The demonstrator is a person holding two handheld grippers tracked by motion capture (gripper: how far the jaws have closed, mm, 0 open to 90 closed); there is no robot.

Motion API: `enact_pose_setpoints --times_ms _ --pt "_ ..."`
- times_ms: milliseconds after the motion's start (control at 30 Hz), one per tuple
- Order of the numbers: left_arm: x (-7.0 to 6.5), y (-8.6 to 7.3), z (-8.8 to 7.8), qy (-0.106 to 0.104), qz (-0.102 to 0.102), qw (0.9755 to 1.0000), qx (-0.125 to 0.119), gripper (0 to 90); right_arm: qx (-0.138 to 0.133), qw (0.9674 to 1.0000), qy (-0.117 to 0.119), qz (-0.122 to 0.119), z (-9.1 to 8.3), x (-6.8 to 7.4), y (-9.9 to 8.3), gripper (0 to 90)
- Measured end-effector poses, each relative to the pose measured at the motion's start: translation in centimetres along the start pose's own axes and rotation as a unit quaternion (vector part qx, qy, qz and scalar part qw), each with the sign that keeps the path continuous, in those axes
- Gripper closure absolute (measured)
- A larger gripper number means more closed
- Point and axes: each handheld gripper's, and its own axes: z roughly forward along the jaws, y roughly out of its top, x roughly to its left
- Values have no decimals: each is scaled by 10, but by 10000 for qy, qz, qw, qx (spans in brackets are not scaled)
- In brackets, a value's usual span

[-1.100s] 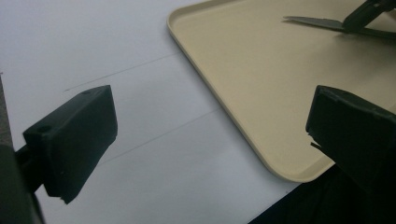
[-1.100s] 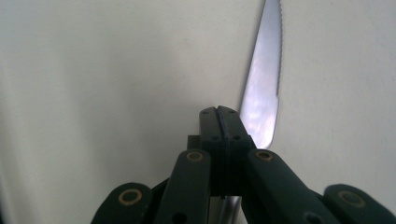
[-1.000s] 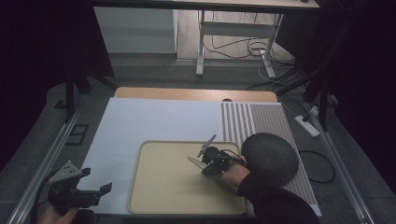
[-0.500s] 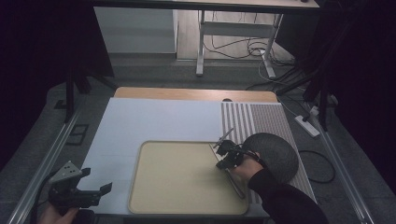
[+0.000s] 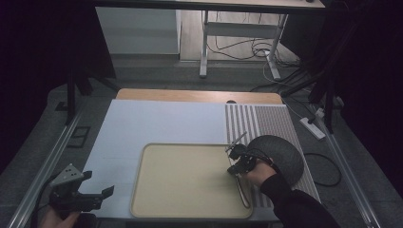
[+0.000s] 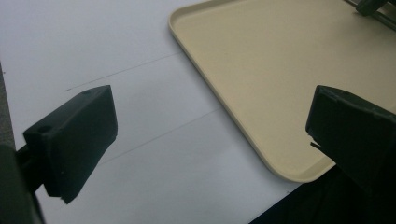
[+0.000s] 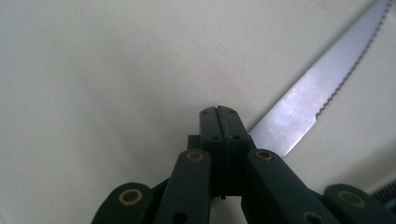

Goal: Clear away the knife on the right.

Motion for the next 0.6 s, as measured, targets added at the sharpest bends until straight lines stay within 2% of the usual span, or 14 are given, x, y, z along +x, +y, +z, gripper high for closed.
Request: enact_pose_setpoints --times_ms 400,500,600 --pt "0 0 0 -1 -8 10000 -4 27 -1 9993 34 372 -7 -12 -14 900" --pt "0 0 0 1 -5 10000 -6 27 -3 9993 -33 369 -8 -12 -14 898" --pt "0 0 0 5 -1 10000 1 27 -140 9992 -68 354 -12 -11 -12 876"
